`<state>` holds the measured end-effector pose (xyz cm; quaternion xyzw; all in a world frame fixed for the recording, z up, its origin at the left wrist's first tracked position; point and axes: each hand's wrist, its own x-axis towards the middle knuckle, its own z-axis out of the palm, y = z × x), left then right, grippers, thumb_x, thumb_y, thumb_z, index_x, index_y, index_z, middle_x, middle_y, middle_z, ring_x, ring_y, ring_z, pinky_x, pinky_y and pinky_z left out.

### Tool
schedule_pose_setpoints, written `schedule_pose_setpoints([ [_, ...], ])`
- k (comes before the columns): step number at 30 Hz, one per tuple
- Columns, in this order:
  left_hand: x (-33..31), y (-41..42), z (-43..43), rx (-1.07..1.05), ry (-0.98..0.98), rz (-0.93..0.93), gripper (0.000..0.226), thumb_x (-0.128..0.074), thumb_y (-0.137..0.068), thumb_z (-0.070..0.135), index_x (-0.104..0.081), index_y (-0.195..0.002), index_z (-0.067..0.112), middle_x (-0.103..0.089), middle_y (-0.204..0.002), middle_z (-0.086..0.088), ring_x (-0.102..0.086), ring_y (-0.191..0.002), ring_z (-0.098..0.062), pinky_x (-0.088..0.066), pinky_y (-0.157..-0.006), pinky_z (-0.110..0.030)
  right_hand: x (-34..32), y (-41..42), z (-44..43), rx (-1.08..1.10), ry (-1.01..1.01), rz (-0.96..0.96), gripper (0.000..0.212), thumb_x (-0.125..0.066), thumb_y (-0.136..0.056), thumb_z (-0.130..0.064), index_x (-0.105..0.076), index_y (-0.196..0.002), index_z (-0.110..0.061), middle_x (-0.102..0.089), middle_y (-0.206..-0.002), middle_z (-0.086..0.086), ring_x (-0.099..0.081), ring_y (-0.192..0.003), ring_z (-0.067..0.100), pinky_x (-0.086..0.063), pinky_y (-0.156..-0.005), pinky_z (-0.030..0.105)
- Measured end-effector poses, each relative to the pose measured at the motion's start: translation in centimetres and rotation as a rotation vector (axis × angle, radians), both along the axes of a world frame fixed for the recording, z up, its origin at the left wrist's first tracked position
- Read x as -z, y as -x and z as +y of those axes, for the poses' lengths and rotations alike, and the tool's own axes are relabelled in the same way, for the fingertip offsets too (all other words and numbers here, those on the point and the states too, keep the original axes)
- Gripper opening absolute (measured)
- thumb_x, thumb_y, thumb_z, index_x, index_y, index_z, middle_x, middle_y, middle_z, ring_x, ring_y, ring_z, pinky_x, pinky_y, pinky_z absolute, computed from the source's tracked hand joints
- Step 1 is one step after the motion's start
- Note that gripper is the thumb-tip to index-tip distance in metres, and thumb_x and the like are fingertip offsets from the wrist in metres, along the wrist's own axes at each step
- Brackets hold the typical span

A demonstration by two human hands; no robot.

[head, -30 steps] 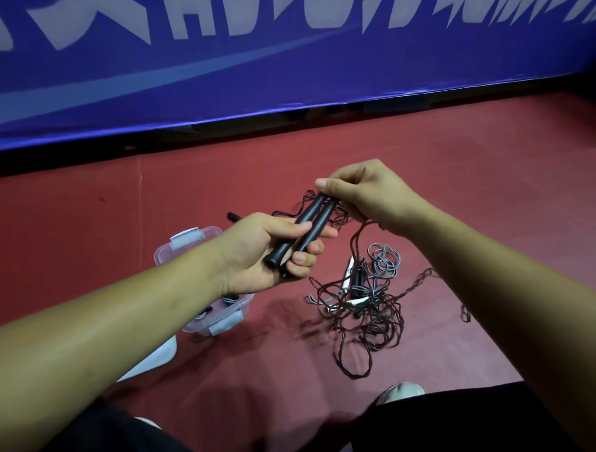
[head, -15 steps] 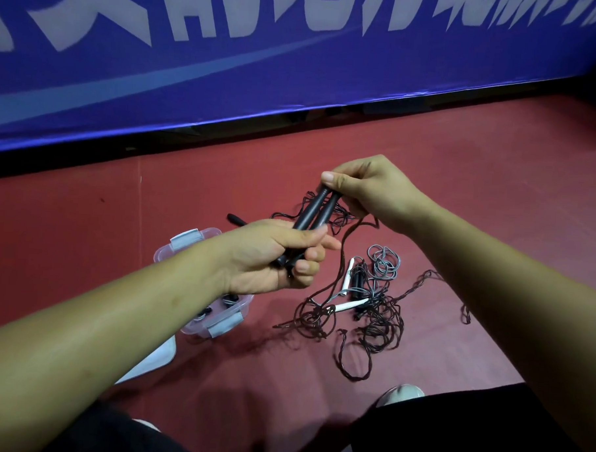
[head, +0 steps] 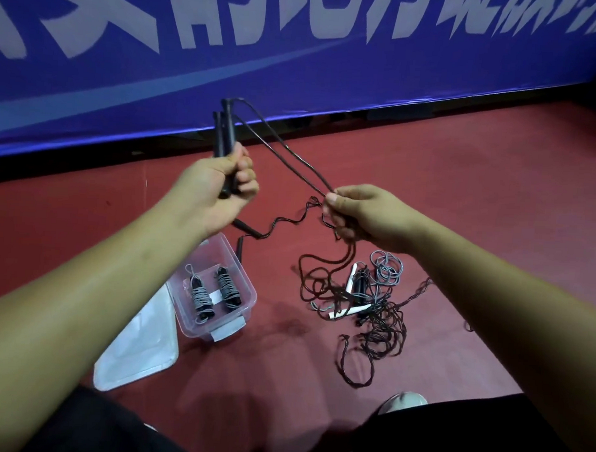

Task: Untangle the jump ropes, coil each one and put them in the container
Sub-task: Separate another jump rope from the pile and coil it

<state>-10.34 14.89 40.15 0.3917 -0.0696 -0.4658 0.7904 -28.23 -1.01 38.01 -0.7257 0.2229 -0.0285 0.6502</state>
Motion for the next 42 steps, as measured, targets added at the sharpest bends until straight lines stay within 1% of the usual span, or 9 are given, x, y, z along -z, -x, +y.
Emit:
schedule_pose_setpoints([
  [6, 2.2, -1.1, -0.1, -0.175, -0.128, 0.070, 0.014, -0.055, -0.100, 0.014, -0.053, -0.090, 0.004, -0.061, -0.111, -0.033, -0.067, -0.099, -0.040, -0.061, -0.079, -0.046, -0.5, -1.3, 3.7, -0.004, -0.406, -0.023, 0.037, -0.035, -0.107, -0.030, -0.060, -0.096, -0.006, -0.024, -0.061, -0.002, -0.024, -0.048, 0.012, -0.039, -0.058, 0.030],
  [12, 2.0, -0.7, -0.5, -0.221, -0.040, 0.062, 0.034, -0.044, -0.103, 0.006, -0.042, -0.134, -0.006, -0.067, -0.118, -0.023, -0.072, -0.092, -0.038, -0.061, -0.068, -0.042, -0.3, -1.8, 7.1, 0.031, -0.589, 0.101, 0.030, -0.035, -0.107, -0.020, -0.058, -0.096, -0.003, -0.036, -0.055, -0.003, -0.026, -0.039, 0.004, -0.023, -0.037, 0.016],
  [15, 1.8, -0.4, -0.3, -0.188, -0.041, 0.090, 0.031, -0.040, -0.105, 0.011, -0.048, -0.131, -0.005, -0.066, -0.124, -0.013, -0.072, -0.094, -0.032, -0.060, -0.075, -0.041, 0.1, -2.0, 7.9, 0.106, -0.491, 0.079, 0.015, -0.045, -0.105, -0.013, -0.057, -0.105, -0.004, -0.042, -0.055, 0.003, -0.028, -0.037, 0.005, -0.023, -0.036, 0.015],
  [22, 2.0, 0.0, -0.3, -0.073, -0.134, 0.038, 0.036, -0.040, -0.105, 0.034, -0.061, -0.125, 0.012, -0.066, -0.124, -0.020, -0.057, -0.123, -0.038, -0.049, -0.095, -0.046, 0.1, -2.3, 9.2, 0.042, -0.189, 0.093, 0.028, -0.051, -0.103, -0.015, -0.064, -0.111, 0.008, -0.048, -0.055, 0.005, -0.031, -0.041, 0.011, -0.026, -0.042, 0.020],
  [27, 2.5, 1.0, -0.1, 0.034, -0.148, 0.056, 0.032, -0.047, -0.100, 0.050, -0.059, -0.128, 0.040, -0.069, -0.115, -0.020, -0.065, -0.108, -0.043, -0.053, -0.092, -0.052, -0.1, -2.6, 9.9, -0.044, 0.030, 0.160, 0.026, -0.054, -0.102, -0.017, -0.070, -0.105, 0.003, -0.052, -0.054, 0.005, -0.042, -0.038, 0.014, -0.037, -0.044, 0.024],
  [30, 1.9, 1.4, -0.2, 0.010, -0.082, 0.079, 0.026, -0.046, -0.102, 0.043, -0.060, -0.119, 0.030, -0.067, -0.075, -0.002, -0.072, -0.074, -0.024, -0.057, -0.061, -0.030, -0.8, -2.4, 9.9, -0.073, 0.033, 0.161, 0.028, -0.052, -0.103, -0.017, -0.069, -0.104, 0.005, -0.049, -0.053, 0.003, -0.045, -0.040, 0.016, -0.038, -0.045, 0.025],
  [35, 2.2, -0.3, -0.4, -0.071, -0.097, 0.014, 0.015, -0.050, -0.102, 0.032, -0.056, -0.096, 0.020, -0.027, -0.049, 0.008, -0.029, -0.038, -0.003, -0.025, -0.034, -0.015, -2.9, -1.4, 8.8, -0.204, -0.012, 0.132, 0.014, -0.056, -0.100, -0.012, -0.060, -0.092, -0.001, -0.048, -0.055, -0.001, -0.067, -0.060, 0.028, -0.049, -0.079, 0.055],
  [39, 3.1, -1.7, -0.5, -0.148, -0.232, -0.088, 0.013, -0.049, -0.104, 0.025, -0.049, -0.093, 0.016, -0.029, -0.044, 0.009, -0.027, -0.035, -0.003, -0.024, -0.032, -0.015, -4.2, -0.6, 8.1, -0.285, -0.046, 0.136, 0.008, -0.053, -0.100, -0.005, -0.058, -0.093, -0.006, -0.044, -0.058, -0.001, -0.050, -0.048, 0.015, -0.041, -0.057, 0.031],
  [42, 4.1, -1.7, -0.9, -0.149, -0.418, -0.129, 0.013, -0.050, -0.103, 0.022, -0.045, -0.093, 0.015, -0.031, -0.040, 0.008, -0.029, -0.032, -0.004, -0.026, -0.033, -0.013, -4.9, -0.7, 7.2, -0.282, -0.033, 0.080, 0.018, -0.053, -0.100, -0.007, -0.060, -0.098, 0.009, -0.038, -0.056, -0.002, -0.040, -0.046, 0.015, -0.039, -0.054, 0.031],
])
